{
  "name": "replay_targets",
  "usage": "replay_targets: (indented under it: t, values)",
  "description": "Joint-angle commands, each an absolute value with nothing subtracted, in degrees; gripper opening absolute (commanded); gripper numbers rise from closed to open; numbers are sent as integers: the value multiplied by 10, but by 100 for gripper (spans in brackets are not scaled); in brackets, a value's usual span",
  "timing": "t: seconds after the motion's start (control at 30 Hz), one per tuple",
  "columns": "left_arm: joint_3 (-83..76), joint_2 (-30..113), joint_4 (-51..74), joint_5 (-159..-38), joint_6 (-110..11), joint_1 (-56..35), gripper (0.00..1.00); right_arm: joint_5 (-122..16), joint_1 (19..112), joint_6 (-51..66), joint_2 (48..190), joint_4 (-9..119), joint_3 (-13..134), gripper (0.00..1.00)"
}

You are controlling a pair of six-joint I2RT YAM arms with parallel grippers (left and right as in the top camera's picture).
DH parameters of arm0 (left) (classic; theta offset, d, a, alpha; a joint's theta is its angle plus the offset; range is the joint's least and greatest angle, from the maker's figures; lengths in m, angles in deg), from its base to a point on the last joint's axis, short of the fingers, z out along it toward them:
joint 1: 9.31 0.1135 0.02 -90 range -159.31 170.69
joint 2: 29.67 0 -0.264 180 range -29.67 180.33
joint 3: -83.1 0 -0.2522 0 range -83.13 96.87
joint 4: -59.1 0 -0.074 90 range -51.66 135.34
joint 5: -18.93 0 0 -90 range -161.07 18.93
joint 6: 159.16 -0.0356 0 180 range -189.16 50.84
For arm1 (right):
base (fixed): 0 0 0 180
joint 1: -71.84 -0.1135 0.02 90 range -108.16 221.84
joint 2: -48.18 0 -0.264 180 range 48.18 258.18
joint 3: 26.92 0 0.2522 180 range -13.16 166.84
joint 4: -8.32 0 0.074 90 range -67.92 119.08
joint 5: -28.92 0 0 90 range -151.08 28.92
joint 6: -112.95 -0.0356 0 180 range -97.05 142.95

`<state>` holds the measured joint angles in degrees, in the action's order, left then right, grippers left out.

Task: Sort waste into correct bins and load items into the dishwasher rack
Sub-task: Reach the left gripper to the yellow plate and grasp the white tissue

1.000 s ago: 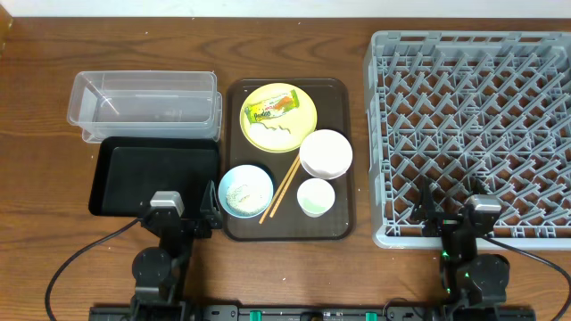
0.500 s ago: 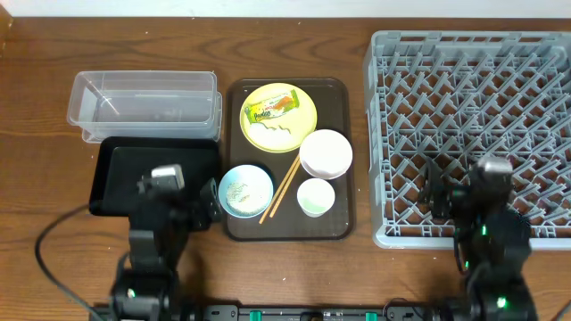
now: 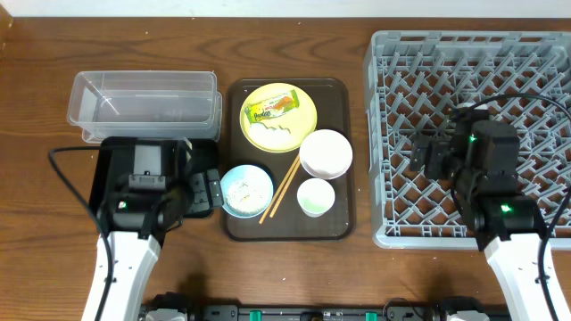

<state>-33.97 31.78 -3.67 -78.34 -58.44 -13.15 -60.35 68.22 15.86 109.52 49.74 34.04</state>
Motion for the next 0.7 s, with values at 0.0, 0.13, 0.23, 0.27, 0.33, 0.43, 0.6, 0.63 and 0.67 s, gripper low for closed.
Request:
replay_targets:
  t: [0.0,0.13,0.23,0.27,0.33,0.43,0.6,0.63,0.67]
  values:
    - [-329,332,-43,-790,-579,-129,94,-565,677,167,1098,500,354,99]
    - [-329,335,-31,-796,-579,-129,94,-563,677,168,1098,499,354,99]
    - [-329,336,12,-796,-579,-129,94,-563,677,165,1098,500,354,99]
    - [-329,336,29,-796,-579,-129,94,-563,677,166,1098,499,354,99]
    - [-329,337,60,-796,-579,-129,94,-563,677,166,1098,497,354,99]
    - [-328,348,104,-796,-579,-135,93,-563,677,166,1098,493,354,99]
    - [-299,391,156,-795,-588,-149,91,-563,677,166,1098,490,354,99]
    - [-286,405,160,-794,-590,-151,90,-563,677,166,1098,490,354,99]
    - [-269,422,161,-794,-591,-153,90,-563,677,166,1098,491,354,99]
